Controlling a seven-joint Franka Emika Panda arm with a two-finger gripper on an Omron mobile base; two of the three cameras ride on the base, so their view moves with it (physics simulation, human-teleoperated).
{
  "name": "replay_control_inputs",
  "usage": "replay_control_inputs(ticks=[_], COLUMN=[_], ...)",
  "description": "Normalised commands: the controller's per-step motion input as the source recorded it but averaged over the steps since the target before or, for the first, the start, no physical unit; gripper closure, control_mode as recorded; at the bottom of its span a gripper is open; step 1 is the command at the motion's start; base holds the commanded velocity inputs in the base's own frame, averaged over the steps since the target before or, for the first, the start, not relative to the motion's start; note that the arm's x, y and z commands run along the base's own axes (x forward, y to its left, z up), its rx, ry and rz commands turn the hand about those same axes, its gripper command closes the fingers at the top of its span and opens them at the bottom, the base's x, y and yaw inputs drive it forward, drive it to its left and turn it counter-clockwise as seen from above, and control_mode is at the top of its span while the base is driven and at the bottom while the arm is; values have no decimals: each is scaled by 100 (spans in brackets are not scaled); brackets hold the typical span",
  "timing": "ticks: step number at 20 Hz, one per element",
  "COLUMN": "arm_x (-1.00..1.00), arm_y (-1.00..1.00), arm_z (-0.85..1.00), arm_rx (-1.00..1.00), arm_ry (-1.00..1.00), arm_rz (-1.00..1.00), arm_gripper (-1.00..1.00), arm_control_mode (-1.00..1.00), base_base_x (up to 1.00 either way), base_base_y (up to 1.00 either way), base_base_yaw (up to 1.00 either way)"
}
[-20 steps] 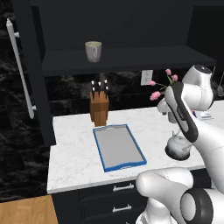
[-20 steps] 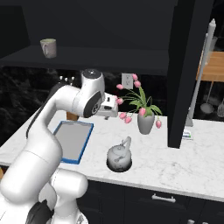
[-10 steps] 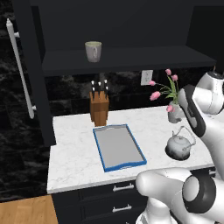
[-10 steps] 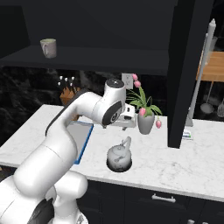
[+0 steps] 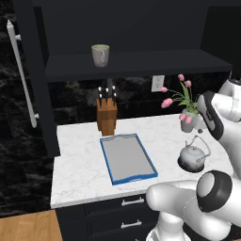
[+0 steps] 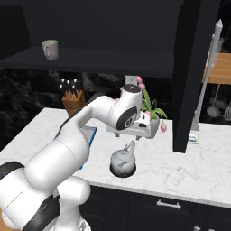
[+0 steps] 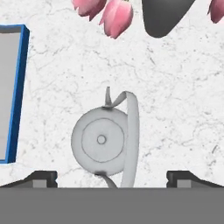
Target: Pick the kettle from the counter and place it on the tray. Then pick the mug from the cabinet and place it on the tray. Then close the cabinet doors.
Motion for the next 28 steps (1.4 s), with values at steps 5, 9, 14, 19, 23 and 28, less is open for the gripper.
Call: replay_control_inputs(ticks=[5, 9, 14, 19, 23, 28], arm_x=[0, 0, 1, 11, 2, 0], arm_y=[-17, -34, -23, 5, 19, 19], arm_z=[-12, -12, -19, -19, -22, -33], arm_rx=[0, 2, 1, 0, 0, 0], arm_ry=[0, 0, 0, 1, 4, 4], arm_rz=[-2, 0, 0, 0, 0, 0], arm_gripper=[-100, -100, -100, -100, -100, -100], arm_control_mode=[-100, -100, -100, -100, -100, -100], base_base_x=[0, 0, 0, 0, 0, 0], base_base_y=[0, 0, 0, 0, 0, 0], base_base_yaw=[0, 0, 0, 0, 0, 0])
